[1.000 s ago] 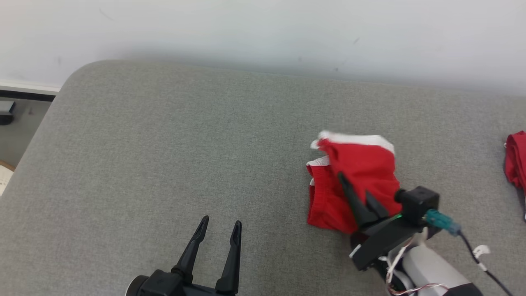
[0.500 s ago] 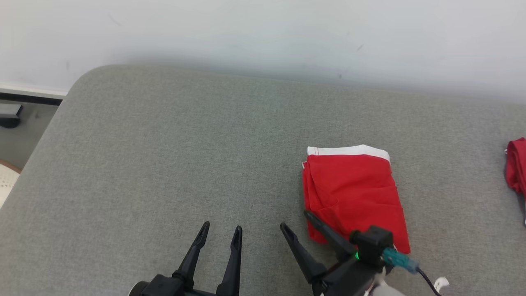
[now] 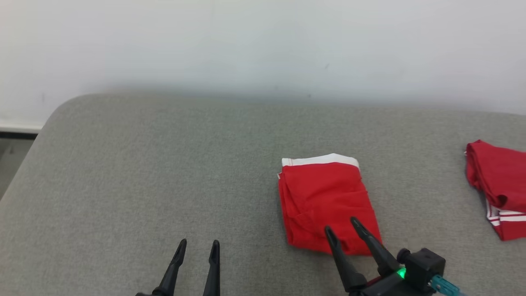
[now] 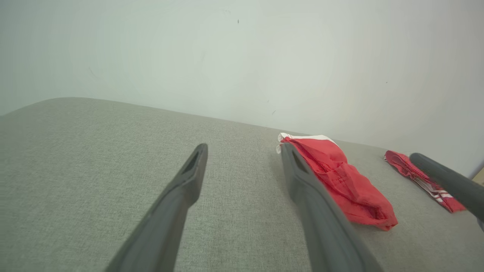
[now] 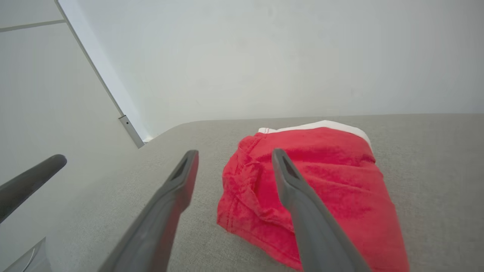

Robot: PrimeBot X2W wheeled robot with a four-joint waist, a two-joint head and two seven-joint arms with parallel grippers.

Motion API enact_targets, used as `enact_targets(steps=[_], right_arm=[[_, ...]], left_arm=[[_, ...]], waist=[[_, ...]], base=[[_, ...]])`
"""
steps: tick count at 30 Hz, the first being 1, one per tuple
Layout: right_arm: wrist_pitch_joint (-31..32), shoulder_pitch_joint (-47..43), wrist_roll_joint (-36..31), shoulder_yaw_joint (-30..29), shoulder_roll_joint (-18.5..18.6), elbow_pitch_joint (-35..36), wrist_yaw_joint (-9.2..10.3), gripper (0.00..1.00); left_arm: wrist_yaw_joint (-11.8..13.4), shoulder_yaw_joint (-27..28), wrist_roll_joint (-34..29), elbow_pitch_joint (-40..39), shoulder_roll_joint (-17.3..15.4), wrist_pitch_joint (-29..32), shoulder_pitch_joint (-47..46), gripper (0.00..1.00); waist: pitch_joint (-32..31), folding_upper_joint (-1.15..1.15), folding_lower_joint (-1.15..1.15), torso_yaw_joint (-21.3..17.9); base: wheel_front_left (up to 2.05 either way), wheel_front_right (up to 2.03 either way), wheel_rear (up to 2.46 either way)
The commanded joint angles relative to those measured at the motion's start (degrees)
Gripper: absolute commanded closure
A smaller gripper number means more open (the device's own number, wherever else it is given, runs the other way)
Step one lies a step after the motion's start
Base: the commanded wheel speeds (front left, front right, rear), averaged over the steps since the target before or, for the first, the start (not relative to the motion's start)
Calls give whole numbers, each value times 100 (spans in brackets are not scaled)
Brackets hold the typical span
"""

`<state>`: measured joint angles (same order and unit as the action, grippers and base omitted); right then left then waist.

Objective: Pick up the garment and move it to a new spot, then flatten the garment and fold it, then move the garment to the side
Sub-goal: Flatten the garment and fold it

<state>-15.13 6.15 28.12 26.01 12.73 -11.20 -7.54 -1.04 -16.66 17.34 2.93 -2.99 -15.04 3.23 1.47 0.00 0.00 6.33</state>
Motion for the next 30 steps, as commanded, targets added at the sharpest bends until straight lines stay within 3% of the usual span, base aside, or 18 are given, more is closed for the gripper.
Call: enact_targets(steps=[1, 13, 23, 30], right_arm=[[-1, -139, -129, -171, -45, 92, 13, 0], [-1, -865, -1332, -861, -88, 571, 13, 0], [-1, -1376, -1526, -1244, -285, 717, 13, 0], [-1, -1395, -1552, -1212, -270, 711, 13, 0]], left_arm=[[13, 75, -55, -61, 6, -13, 129, 0], [143, 641, -378, -510, 12, -12, 645, 0], [-136, 932, -561, -780, 13, -12, 1119, 0], [-150, 922, -693, -740, 13, -12, 1100, 0]], waist=[[-187, 0, 0, -205], [-379, 0, 0, -532], [-432, 0, 0, -602], [-397, 0, 0, -436]], base=[[0, 0, 0], [0, 0, 0], [0, 0, 0], [0, 0, 0]])
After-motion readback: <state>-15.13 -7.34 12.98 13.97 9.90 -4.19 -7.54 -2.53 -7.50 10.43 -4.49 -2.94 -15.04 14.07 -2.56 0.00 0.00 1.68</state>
